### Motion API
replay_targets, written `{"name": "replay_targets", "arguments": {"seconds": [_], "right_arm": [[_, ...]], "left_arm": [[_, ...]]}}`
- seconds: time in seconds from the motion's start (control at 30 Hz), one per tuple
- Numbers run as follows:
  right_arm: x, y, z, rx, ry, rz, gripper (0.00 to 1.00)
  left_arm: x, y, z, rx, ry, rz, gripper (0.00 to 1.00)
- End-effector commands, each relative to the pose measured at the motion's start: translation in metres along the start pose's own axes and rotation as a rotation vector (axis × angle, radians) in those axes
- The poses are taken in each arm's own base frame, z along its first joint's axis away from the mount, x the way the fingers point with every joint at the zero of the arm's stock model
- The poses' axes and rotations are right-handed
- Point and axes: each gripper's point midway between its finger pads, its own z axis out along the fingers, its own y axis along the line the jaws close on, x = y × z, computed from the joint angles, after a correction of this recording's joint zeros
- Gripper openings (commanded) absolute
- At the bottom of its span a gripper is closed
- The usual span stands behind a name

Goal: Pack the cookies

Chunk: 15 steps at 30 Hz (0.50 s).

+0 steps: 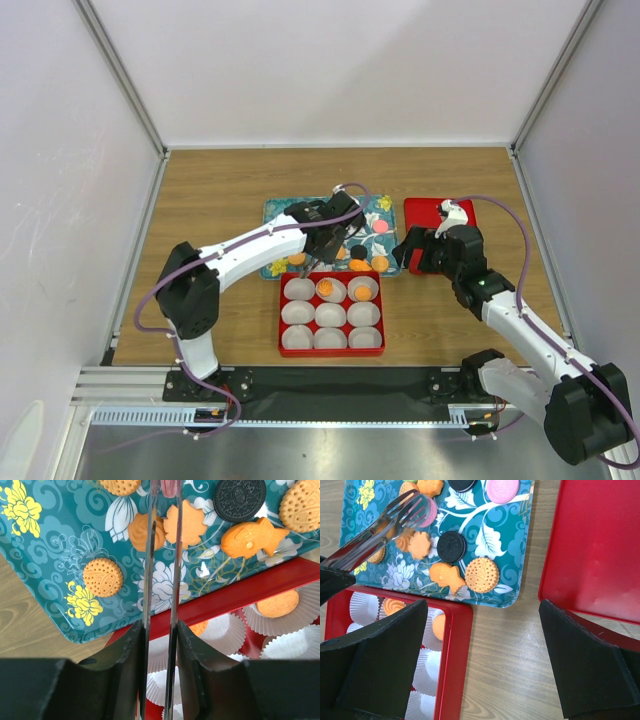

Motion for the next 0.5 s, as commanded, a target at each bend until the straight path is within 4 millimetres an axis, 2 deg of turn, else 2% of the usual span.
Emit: {"name": "replay_targets", "arguments": {"seconds": [0.0, 0.1, 0.2, 0.37, 0.47], "right_arm": [[-0.01, 0.004, 0.002, -0.018, -0.036, -0.018, 1.0], [-0.011, 0.004, 0.002, -0.017, -0.038, -0.018, 1.0], [-0.011, 0.003, 0.002, -0.016, -0.039, -0.018, 1.0], [-0.01, 0.003, 0.002, -0.017, -0.034, -0.018, 1.0], [-0.009, 0.003, 0.003, -0.015, -0.027, -0.018, 1.0]], "left_arm": [[-0.008, 0.002, -0.001, 0.006, -0.032, -0.004, 0.35], [-0.012, 0.005, -0.003, -0.002, -0.044, -0.008, 0.28], [-0.02, 0.011, -0.014, 0.001, -0.072, -0.025, 0.27], [-0.031, 0.018, -0.049, 0.018, -0.134, -0.05, 0.25], [-0.027, 0.023, -0.07, 0.04, -0.154, -0.07, 0.24]]}}
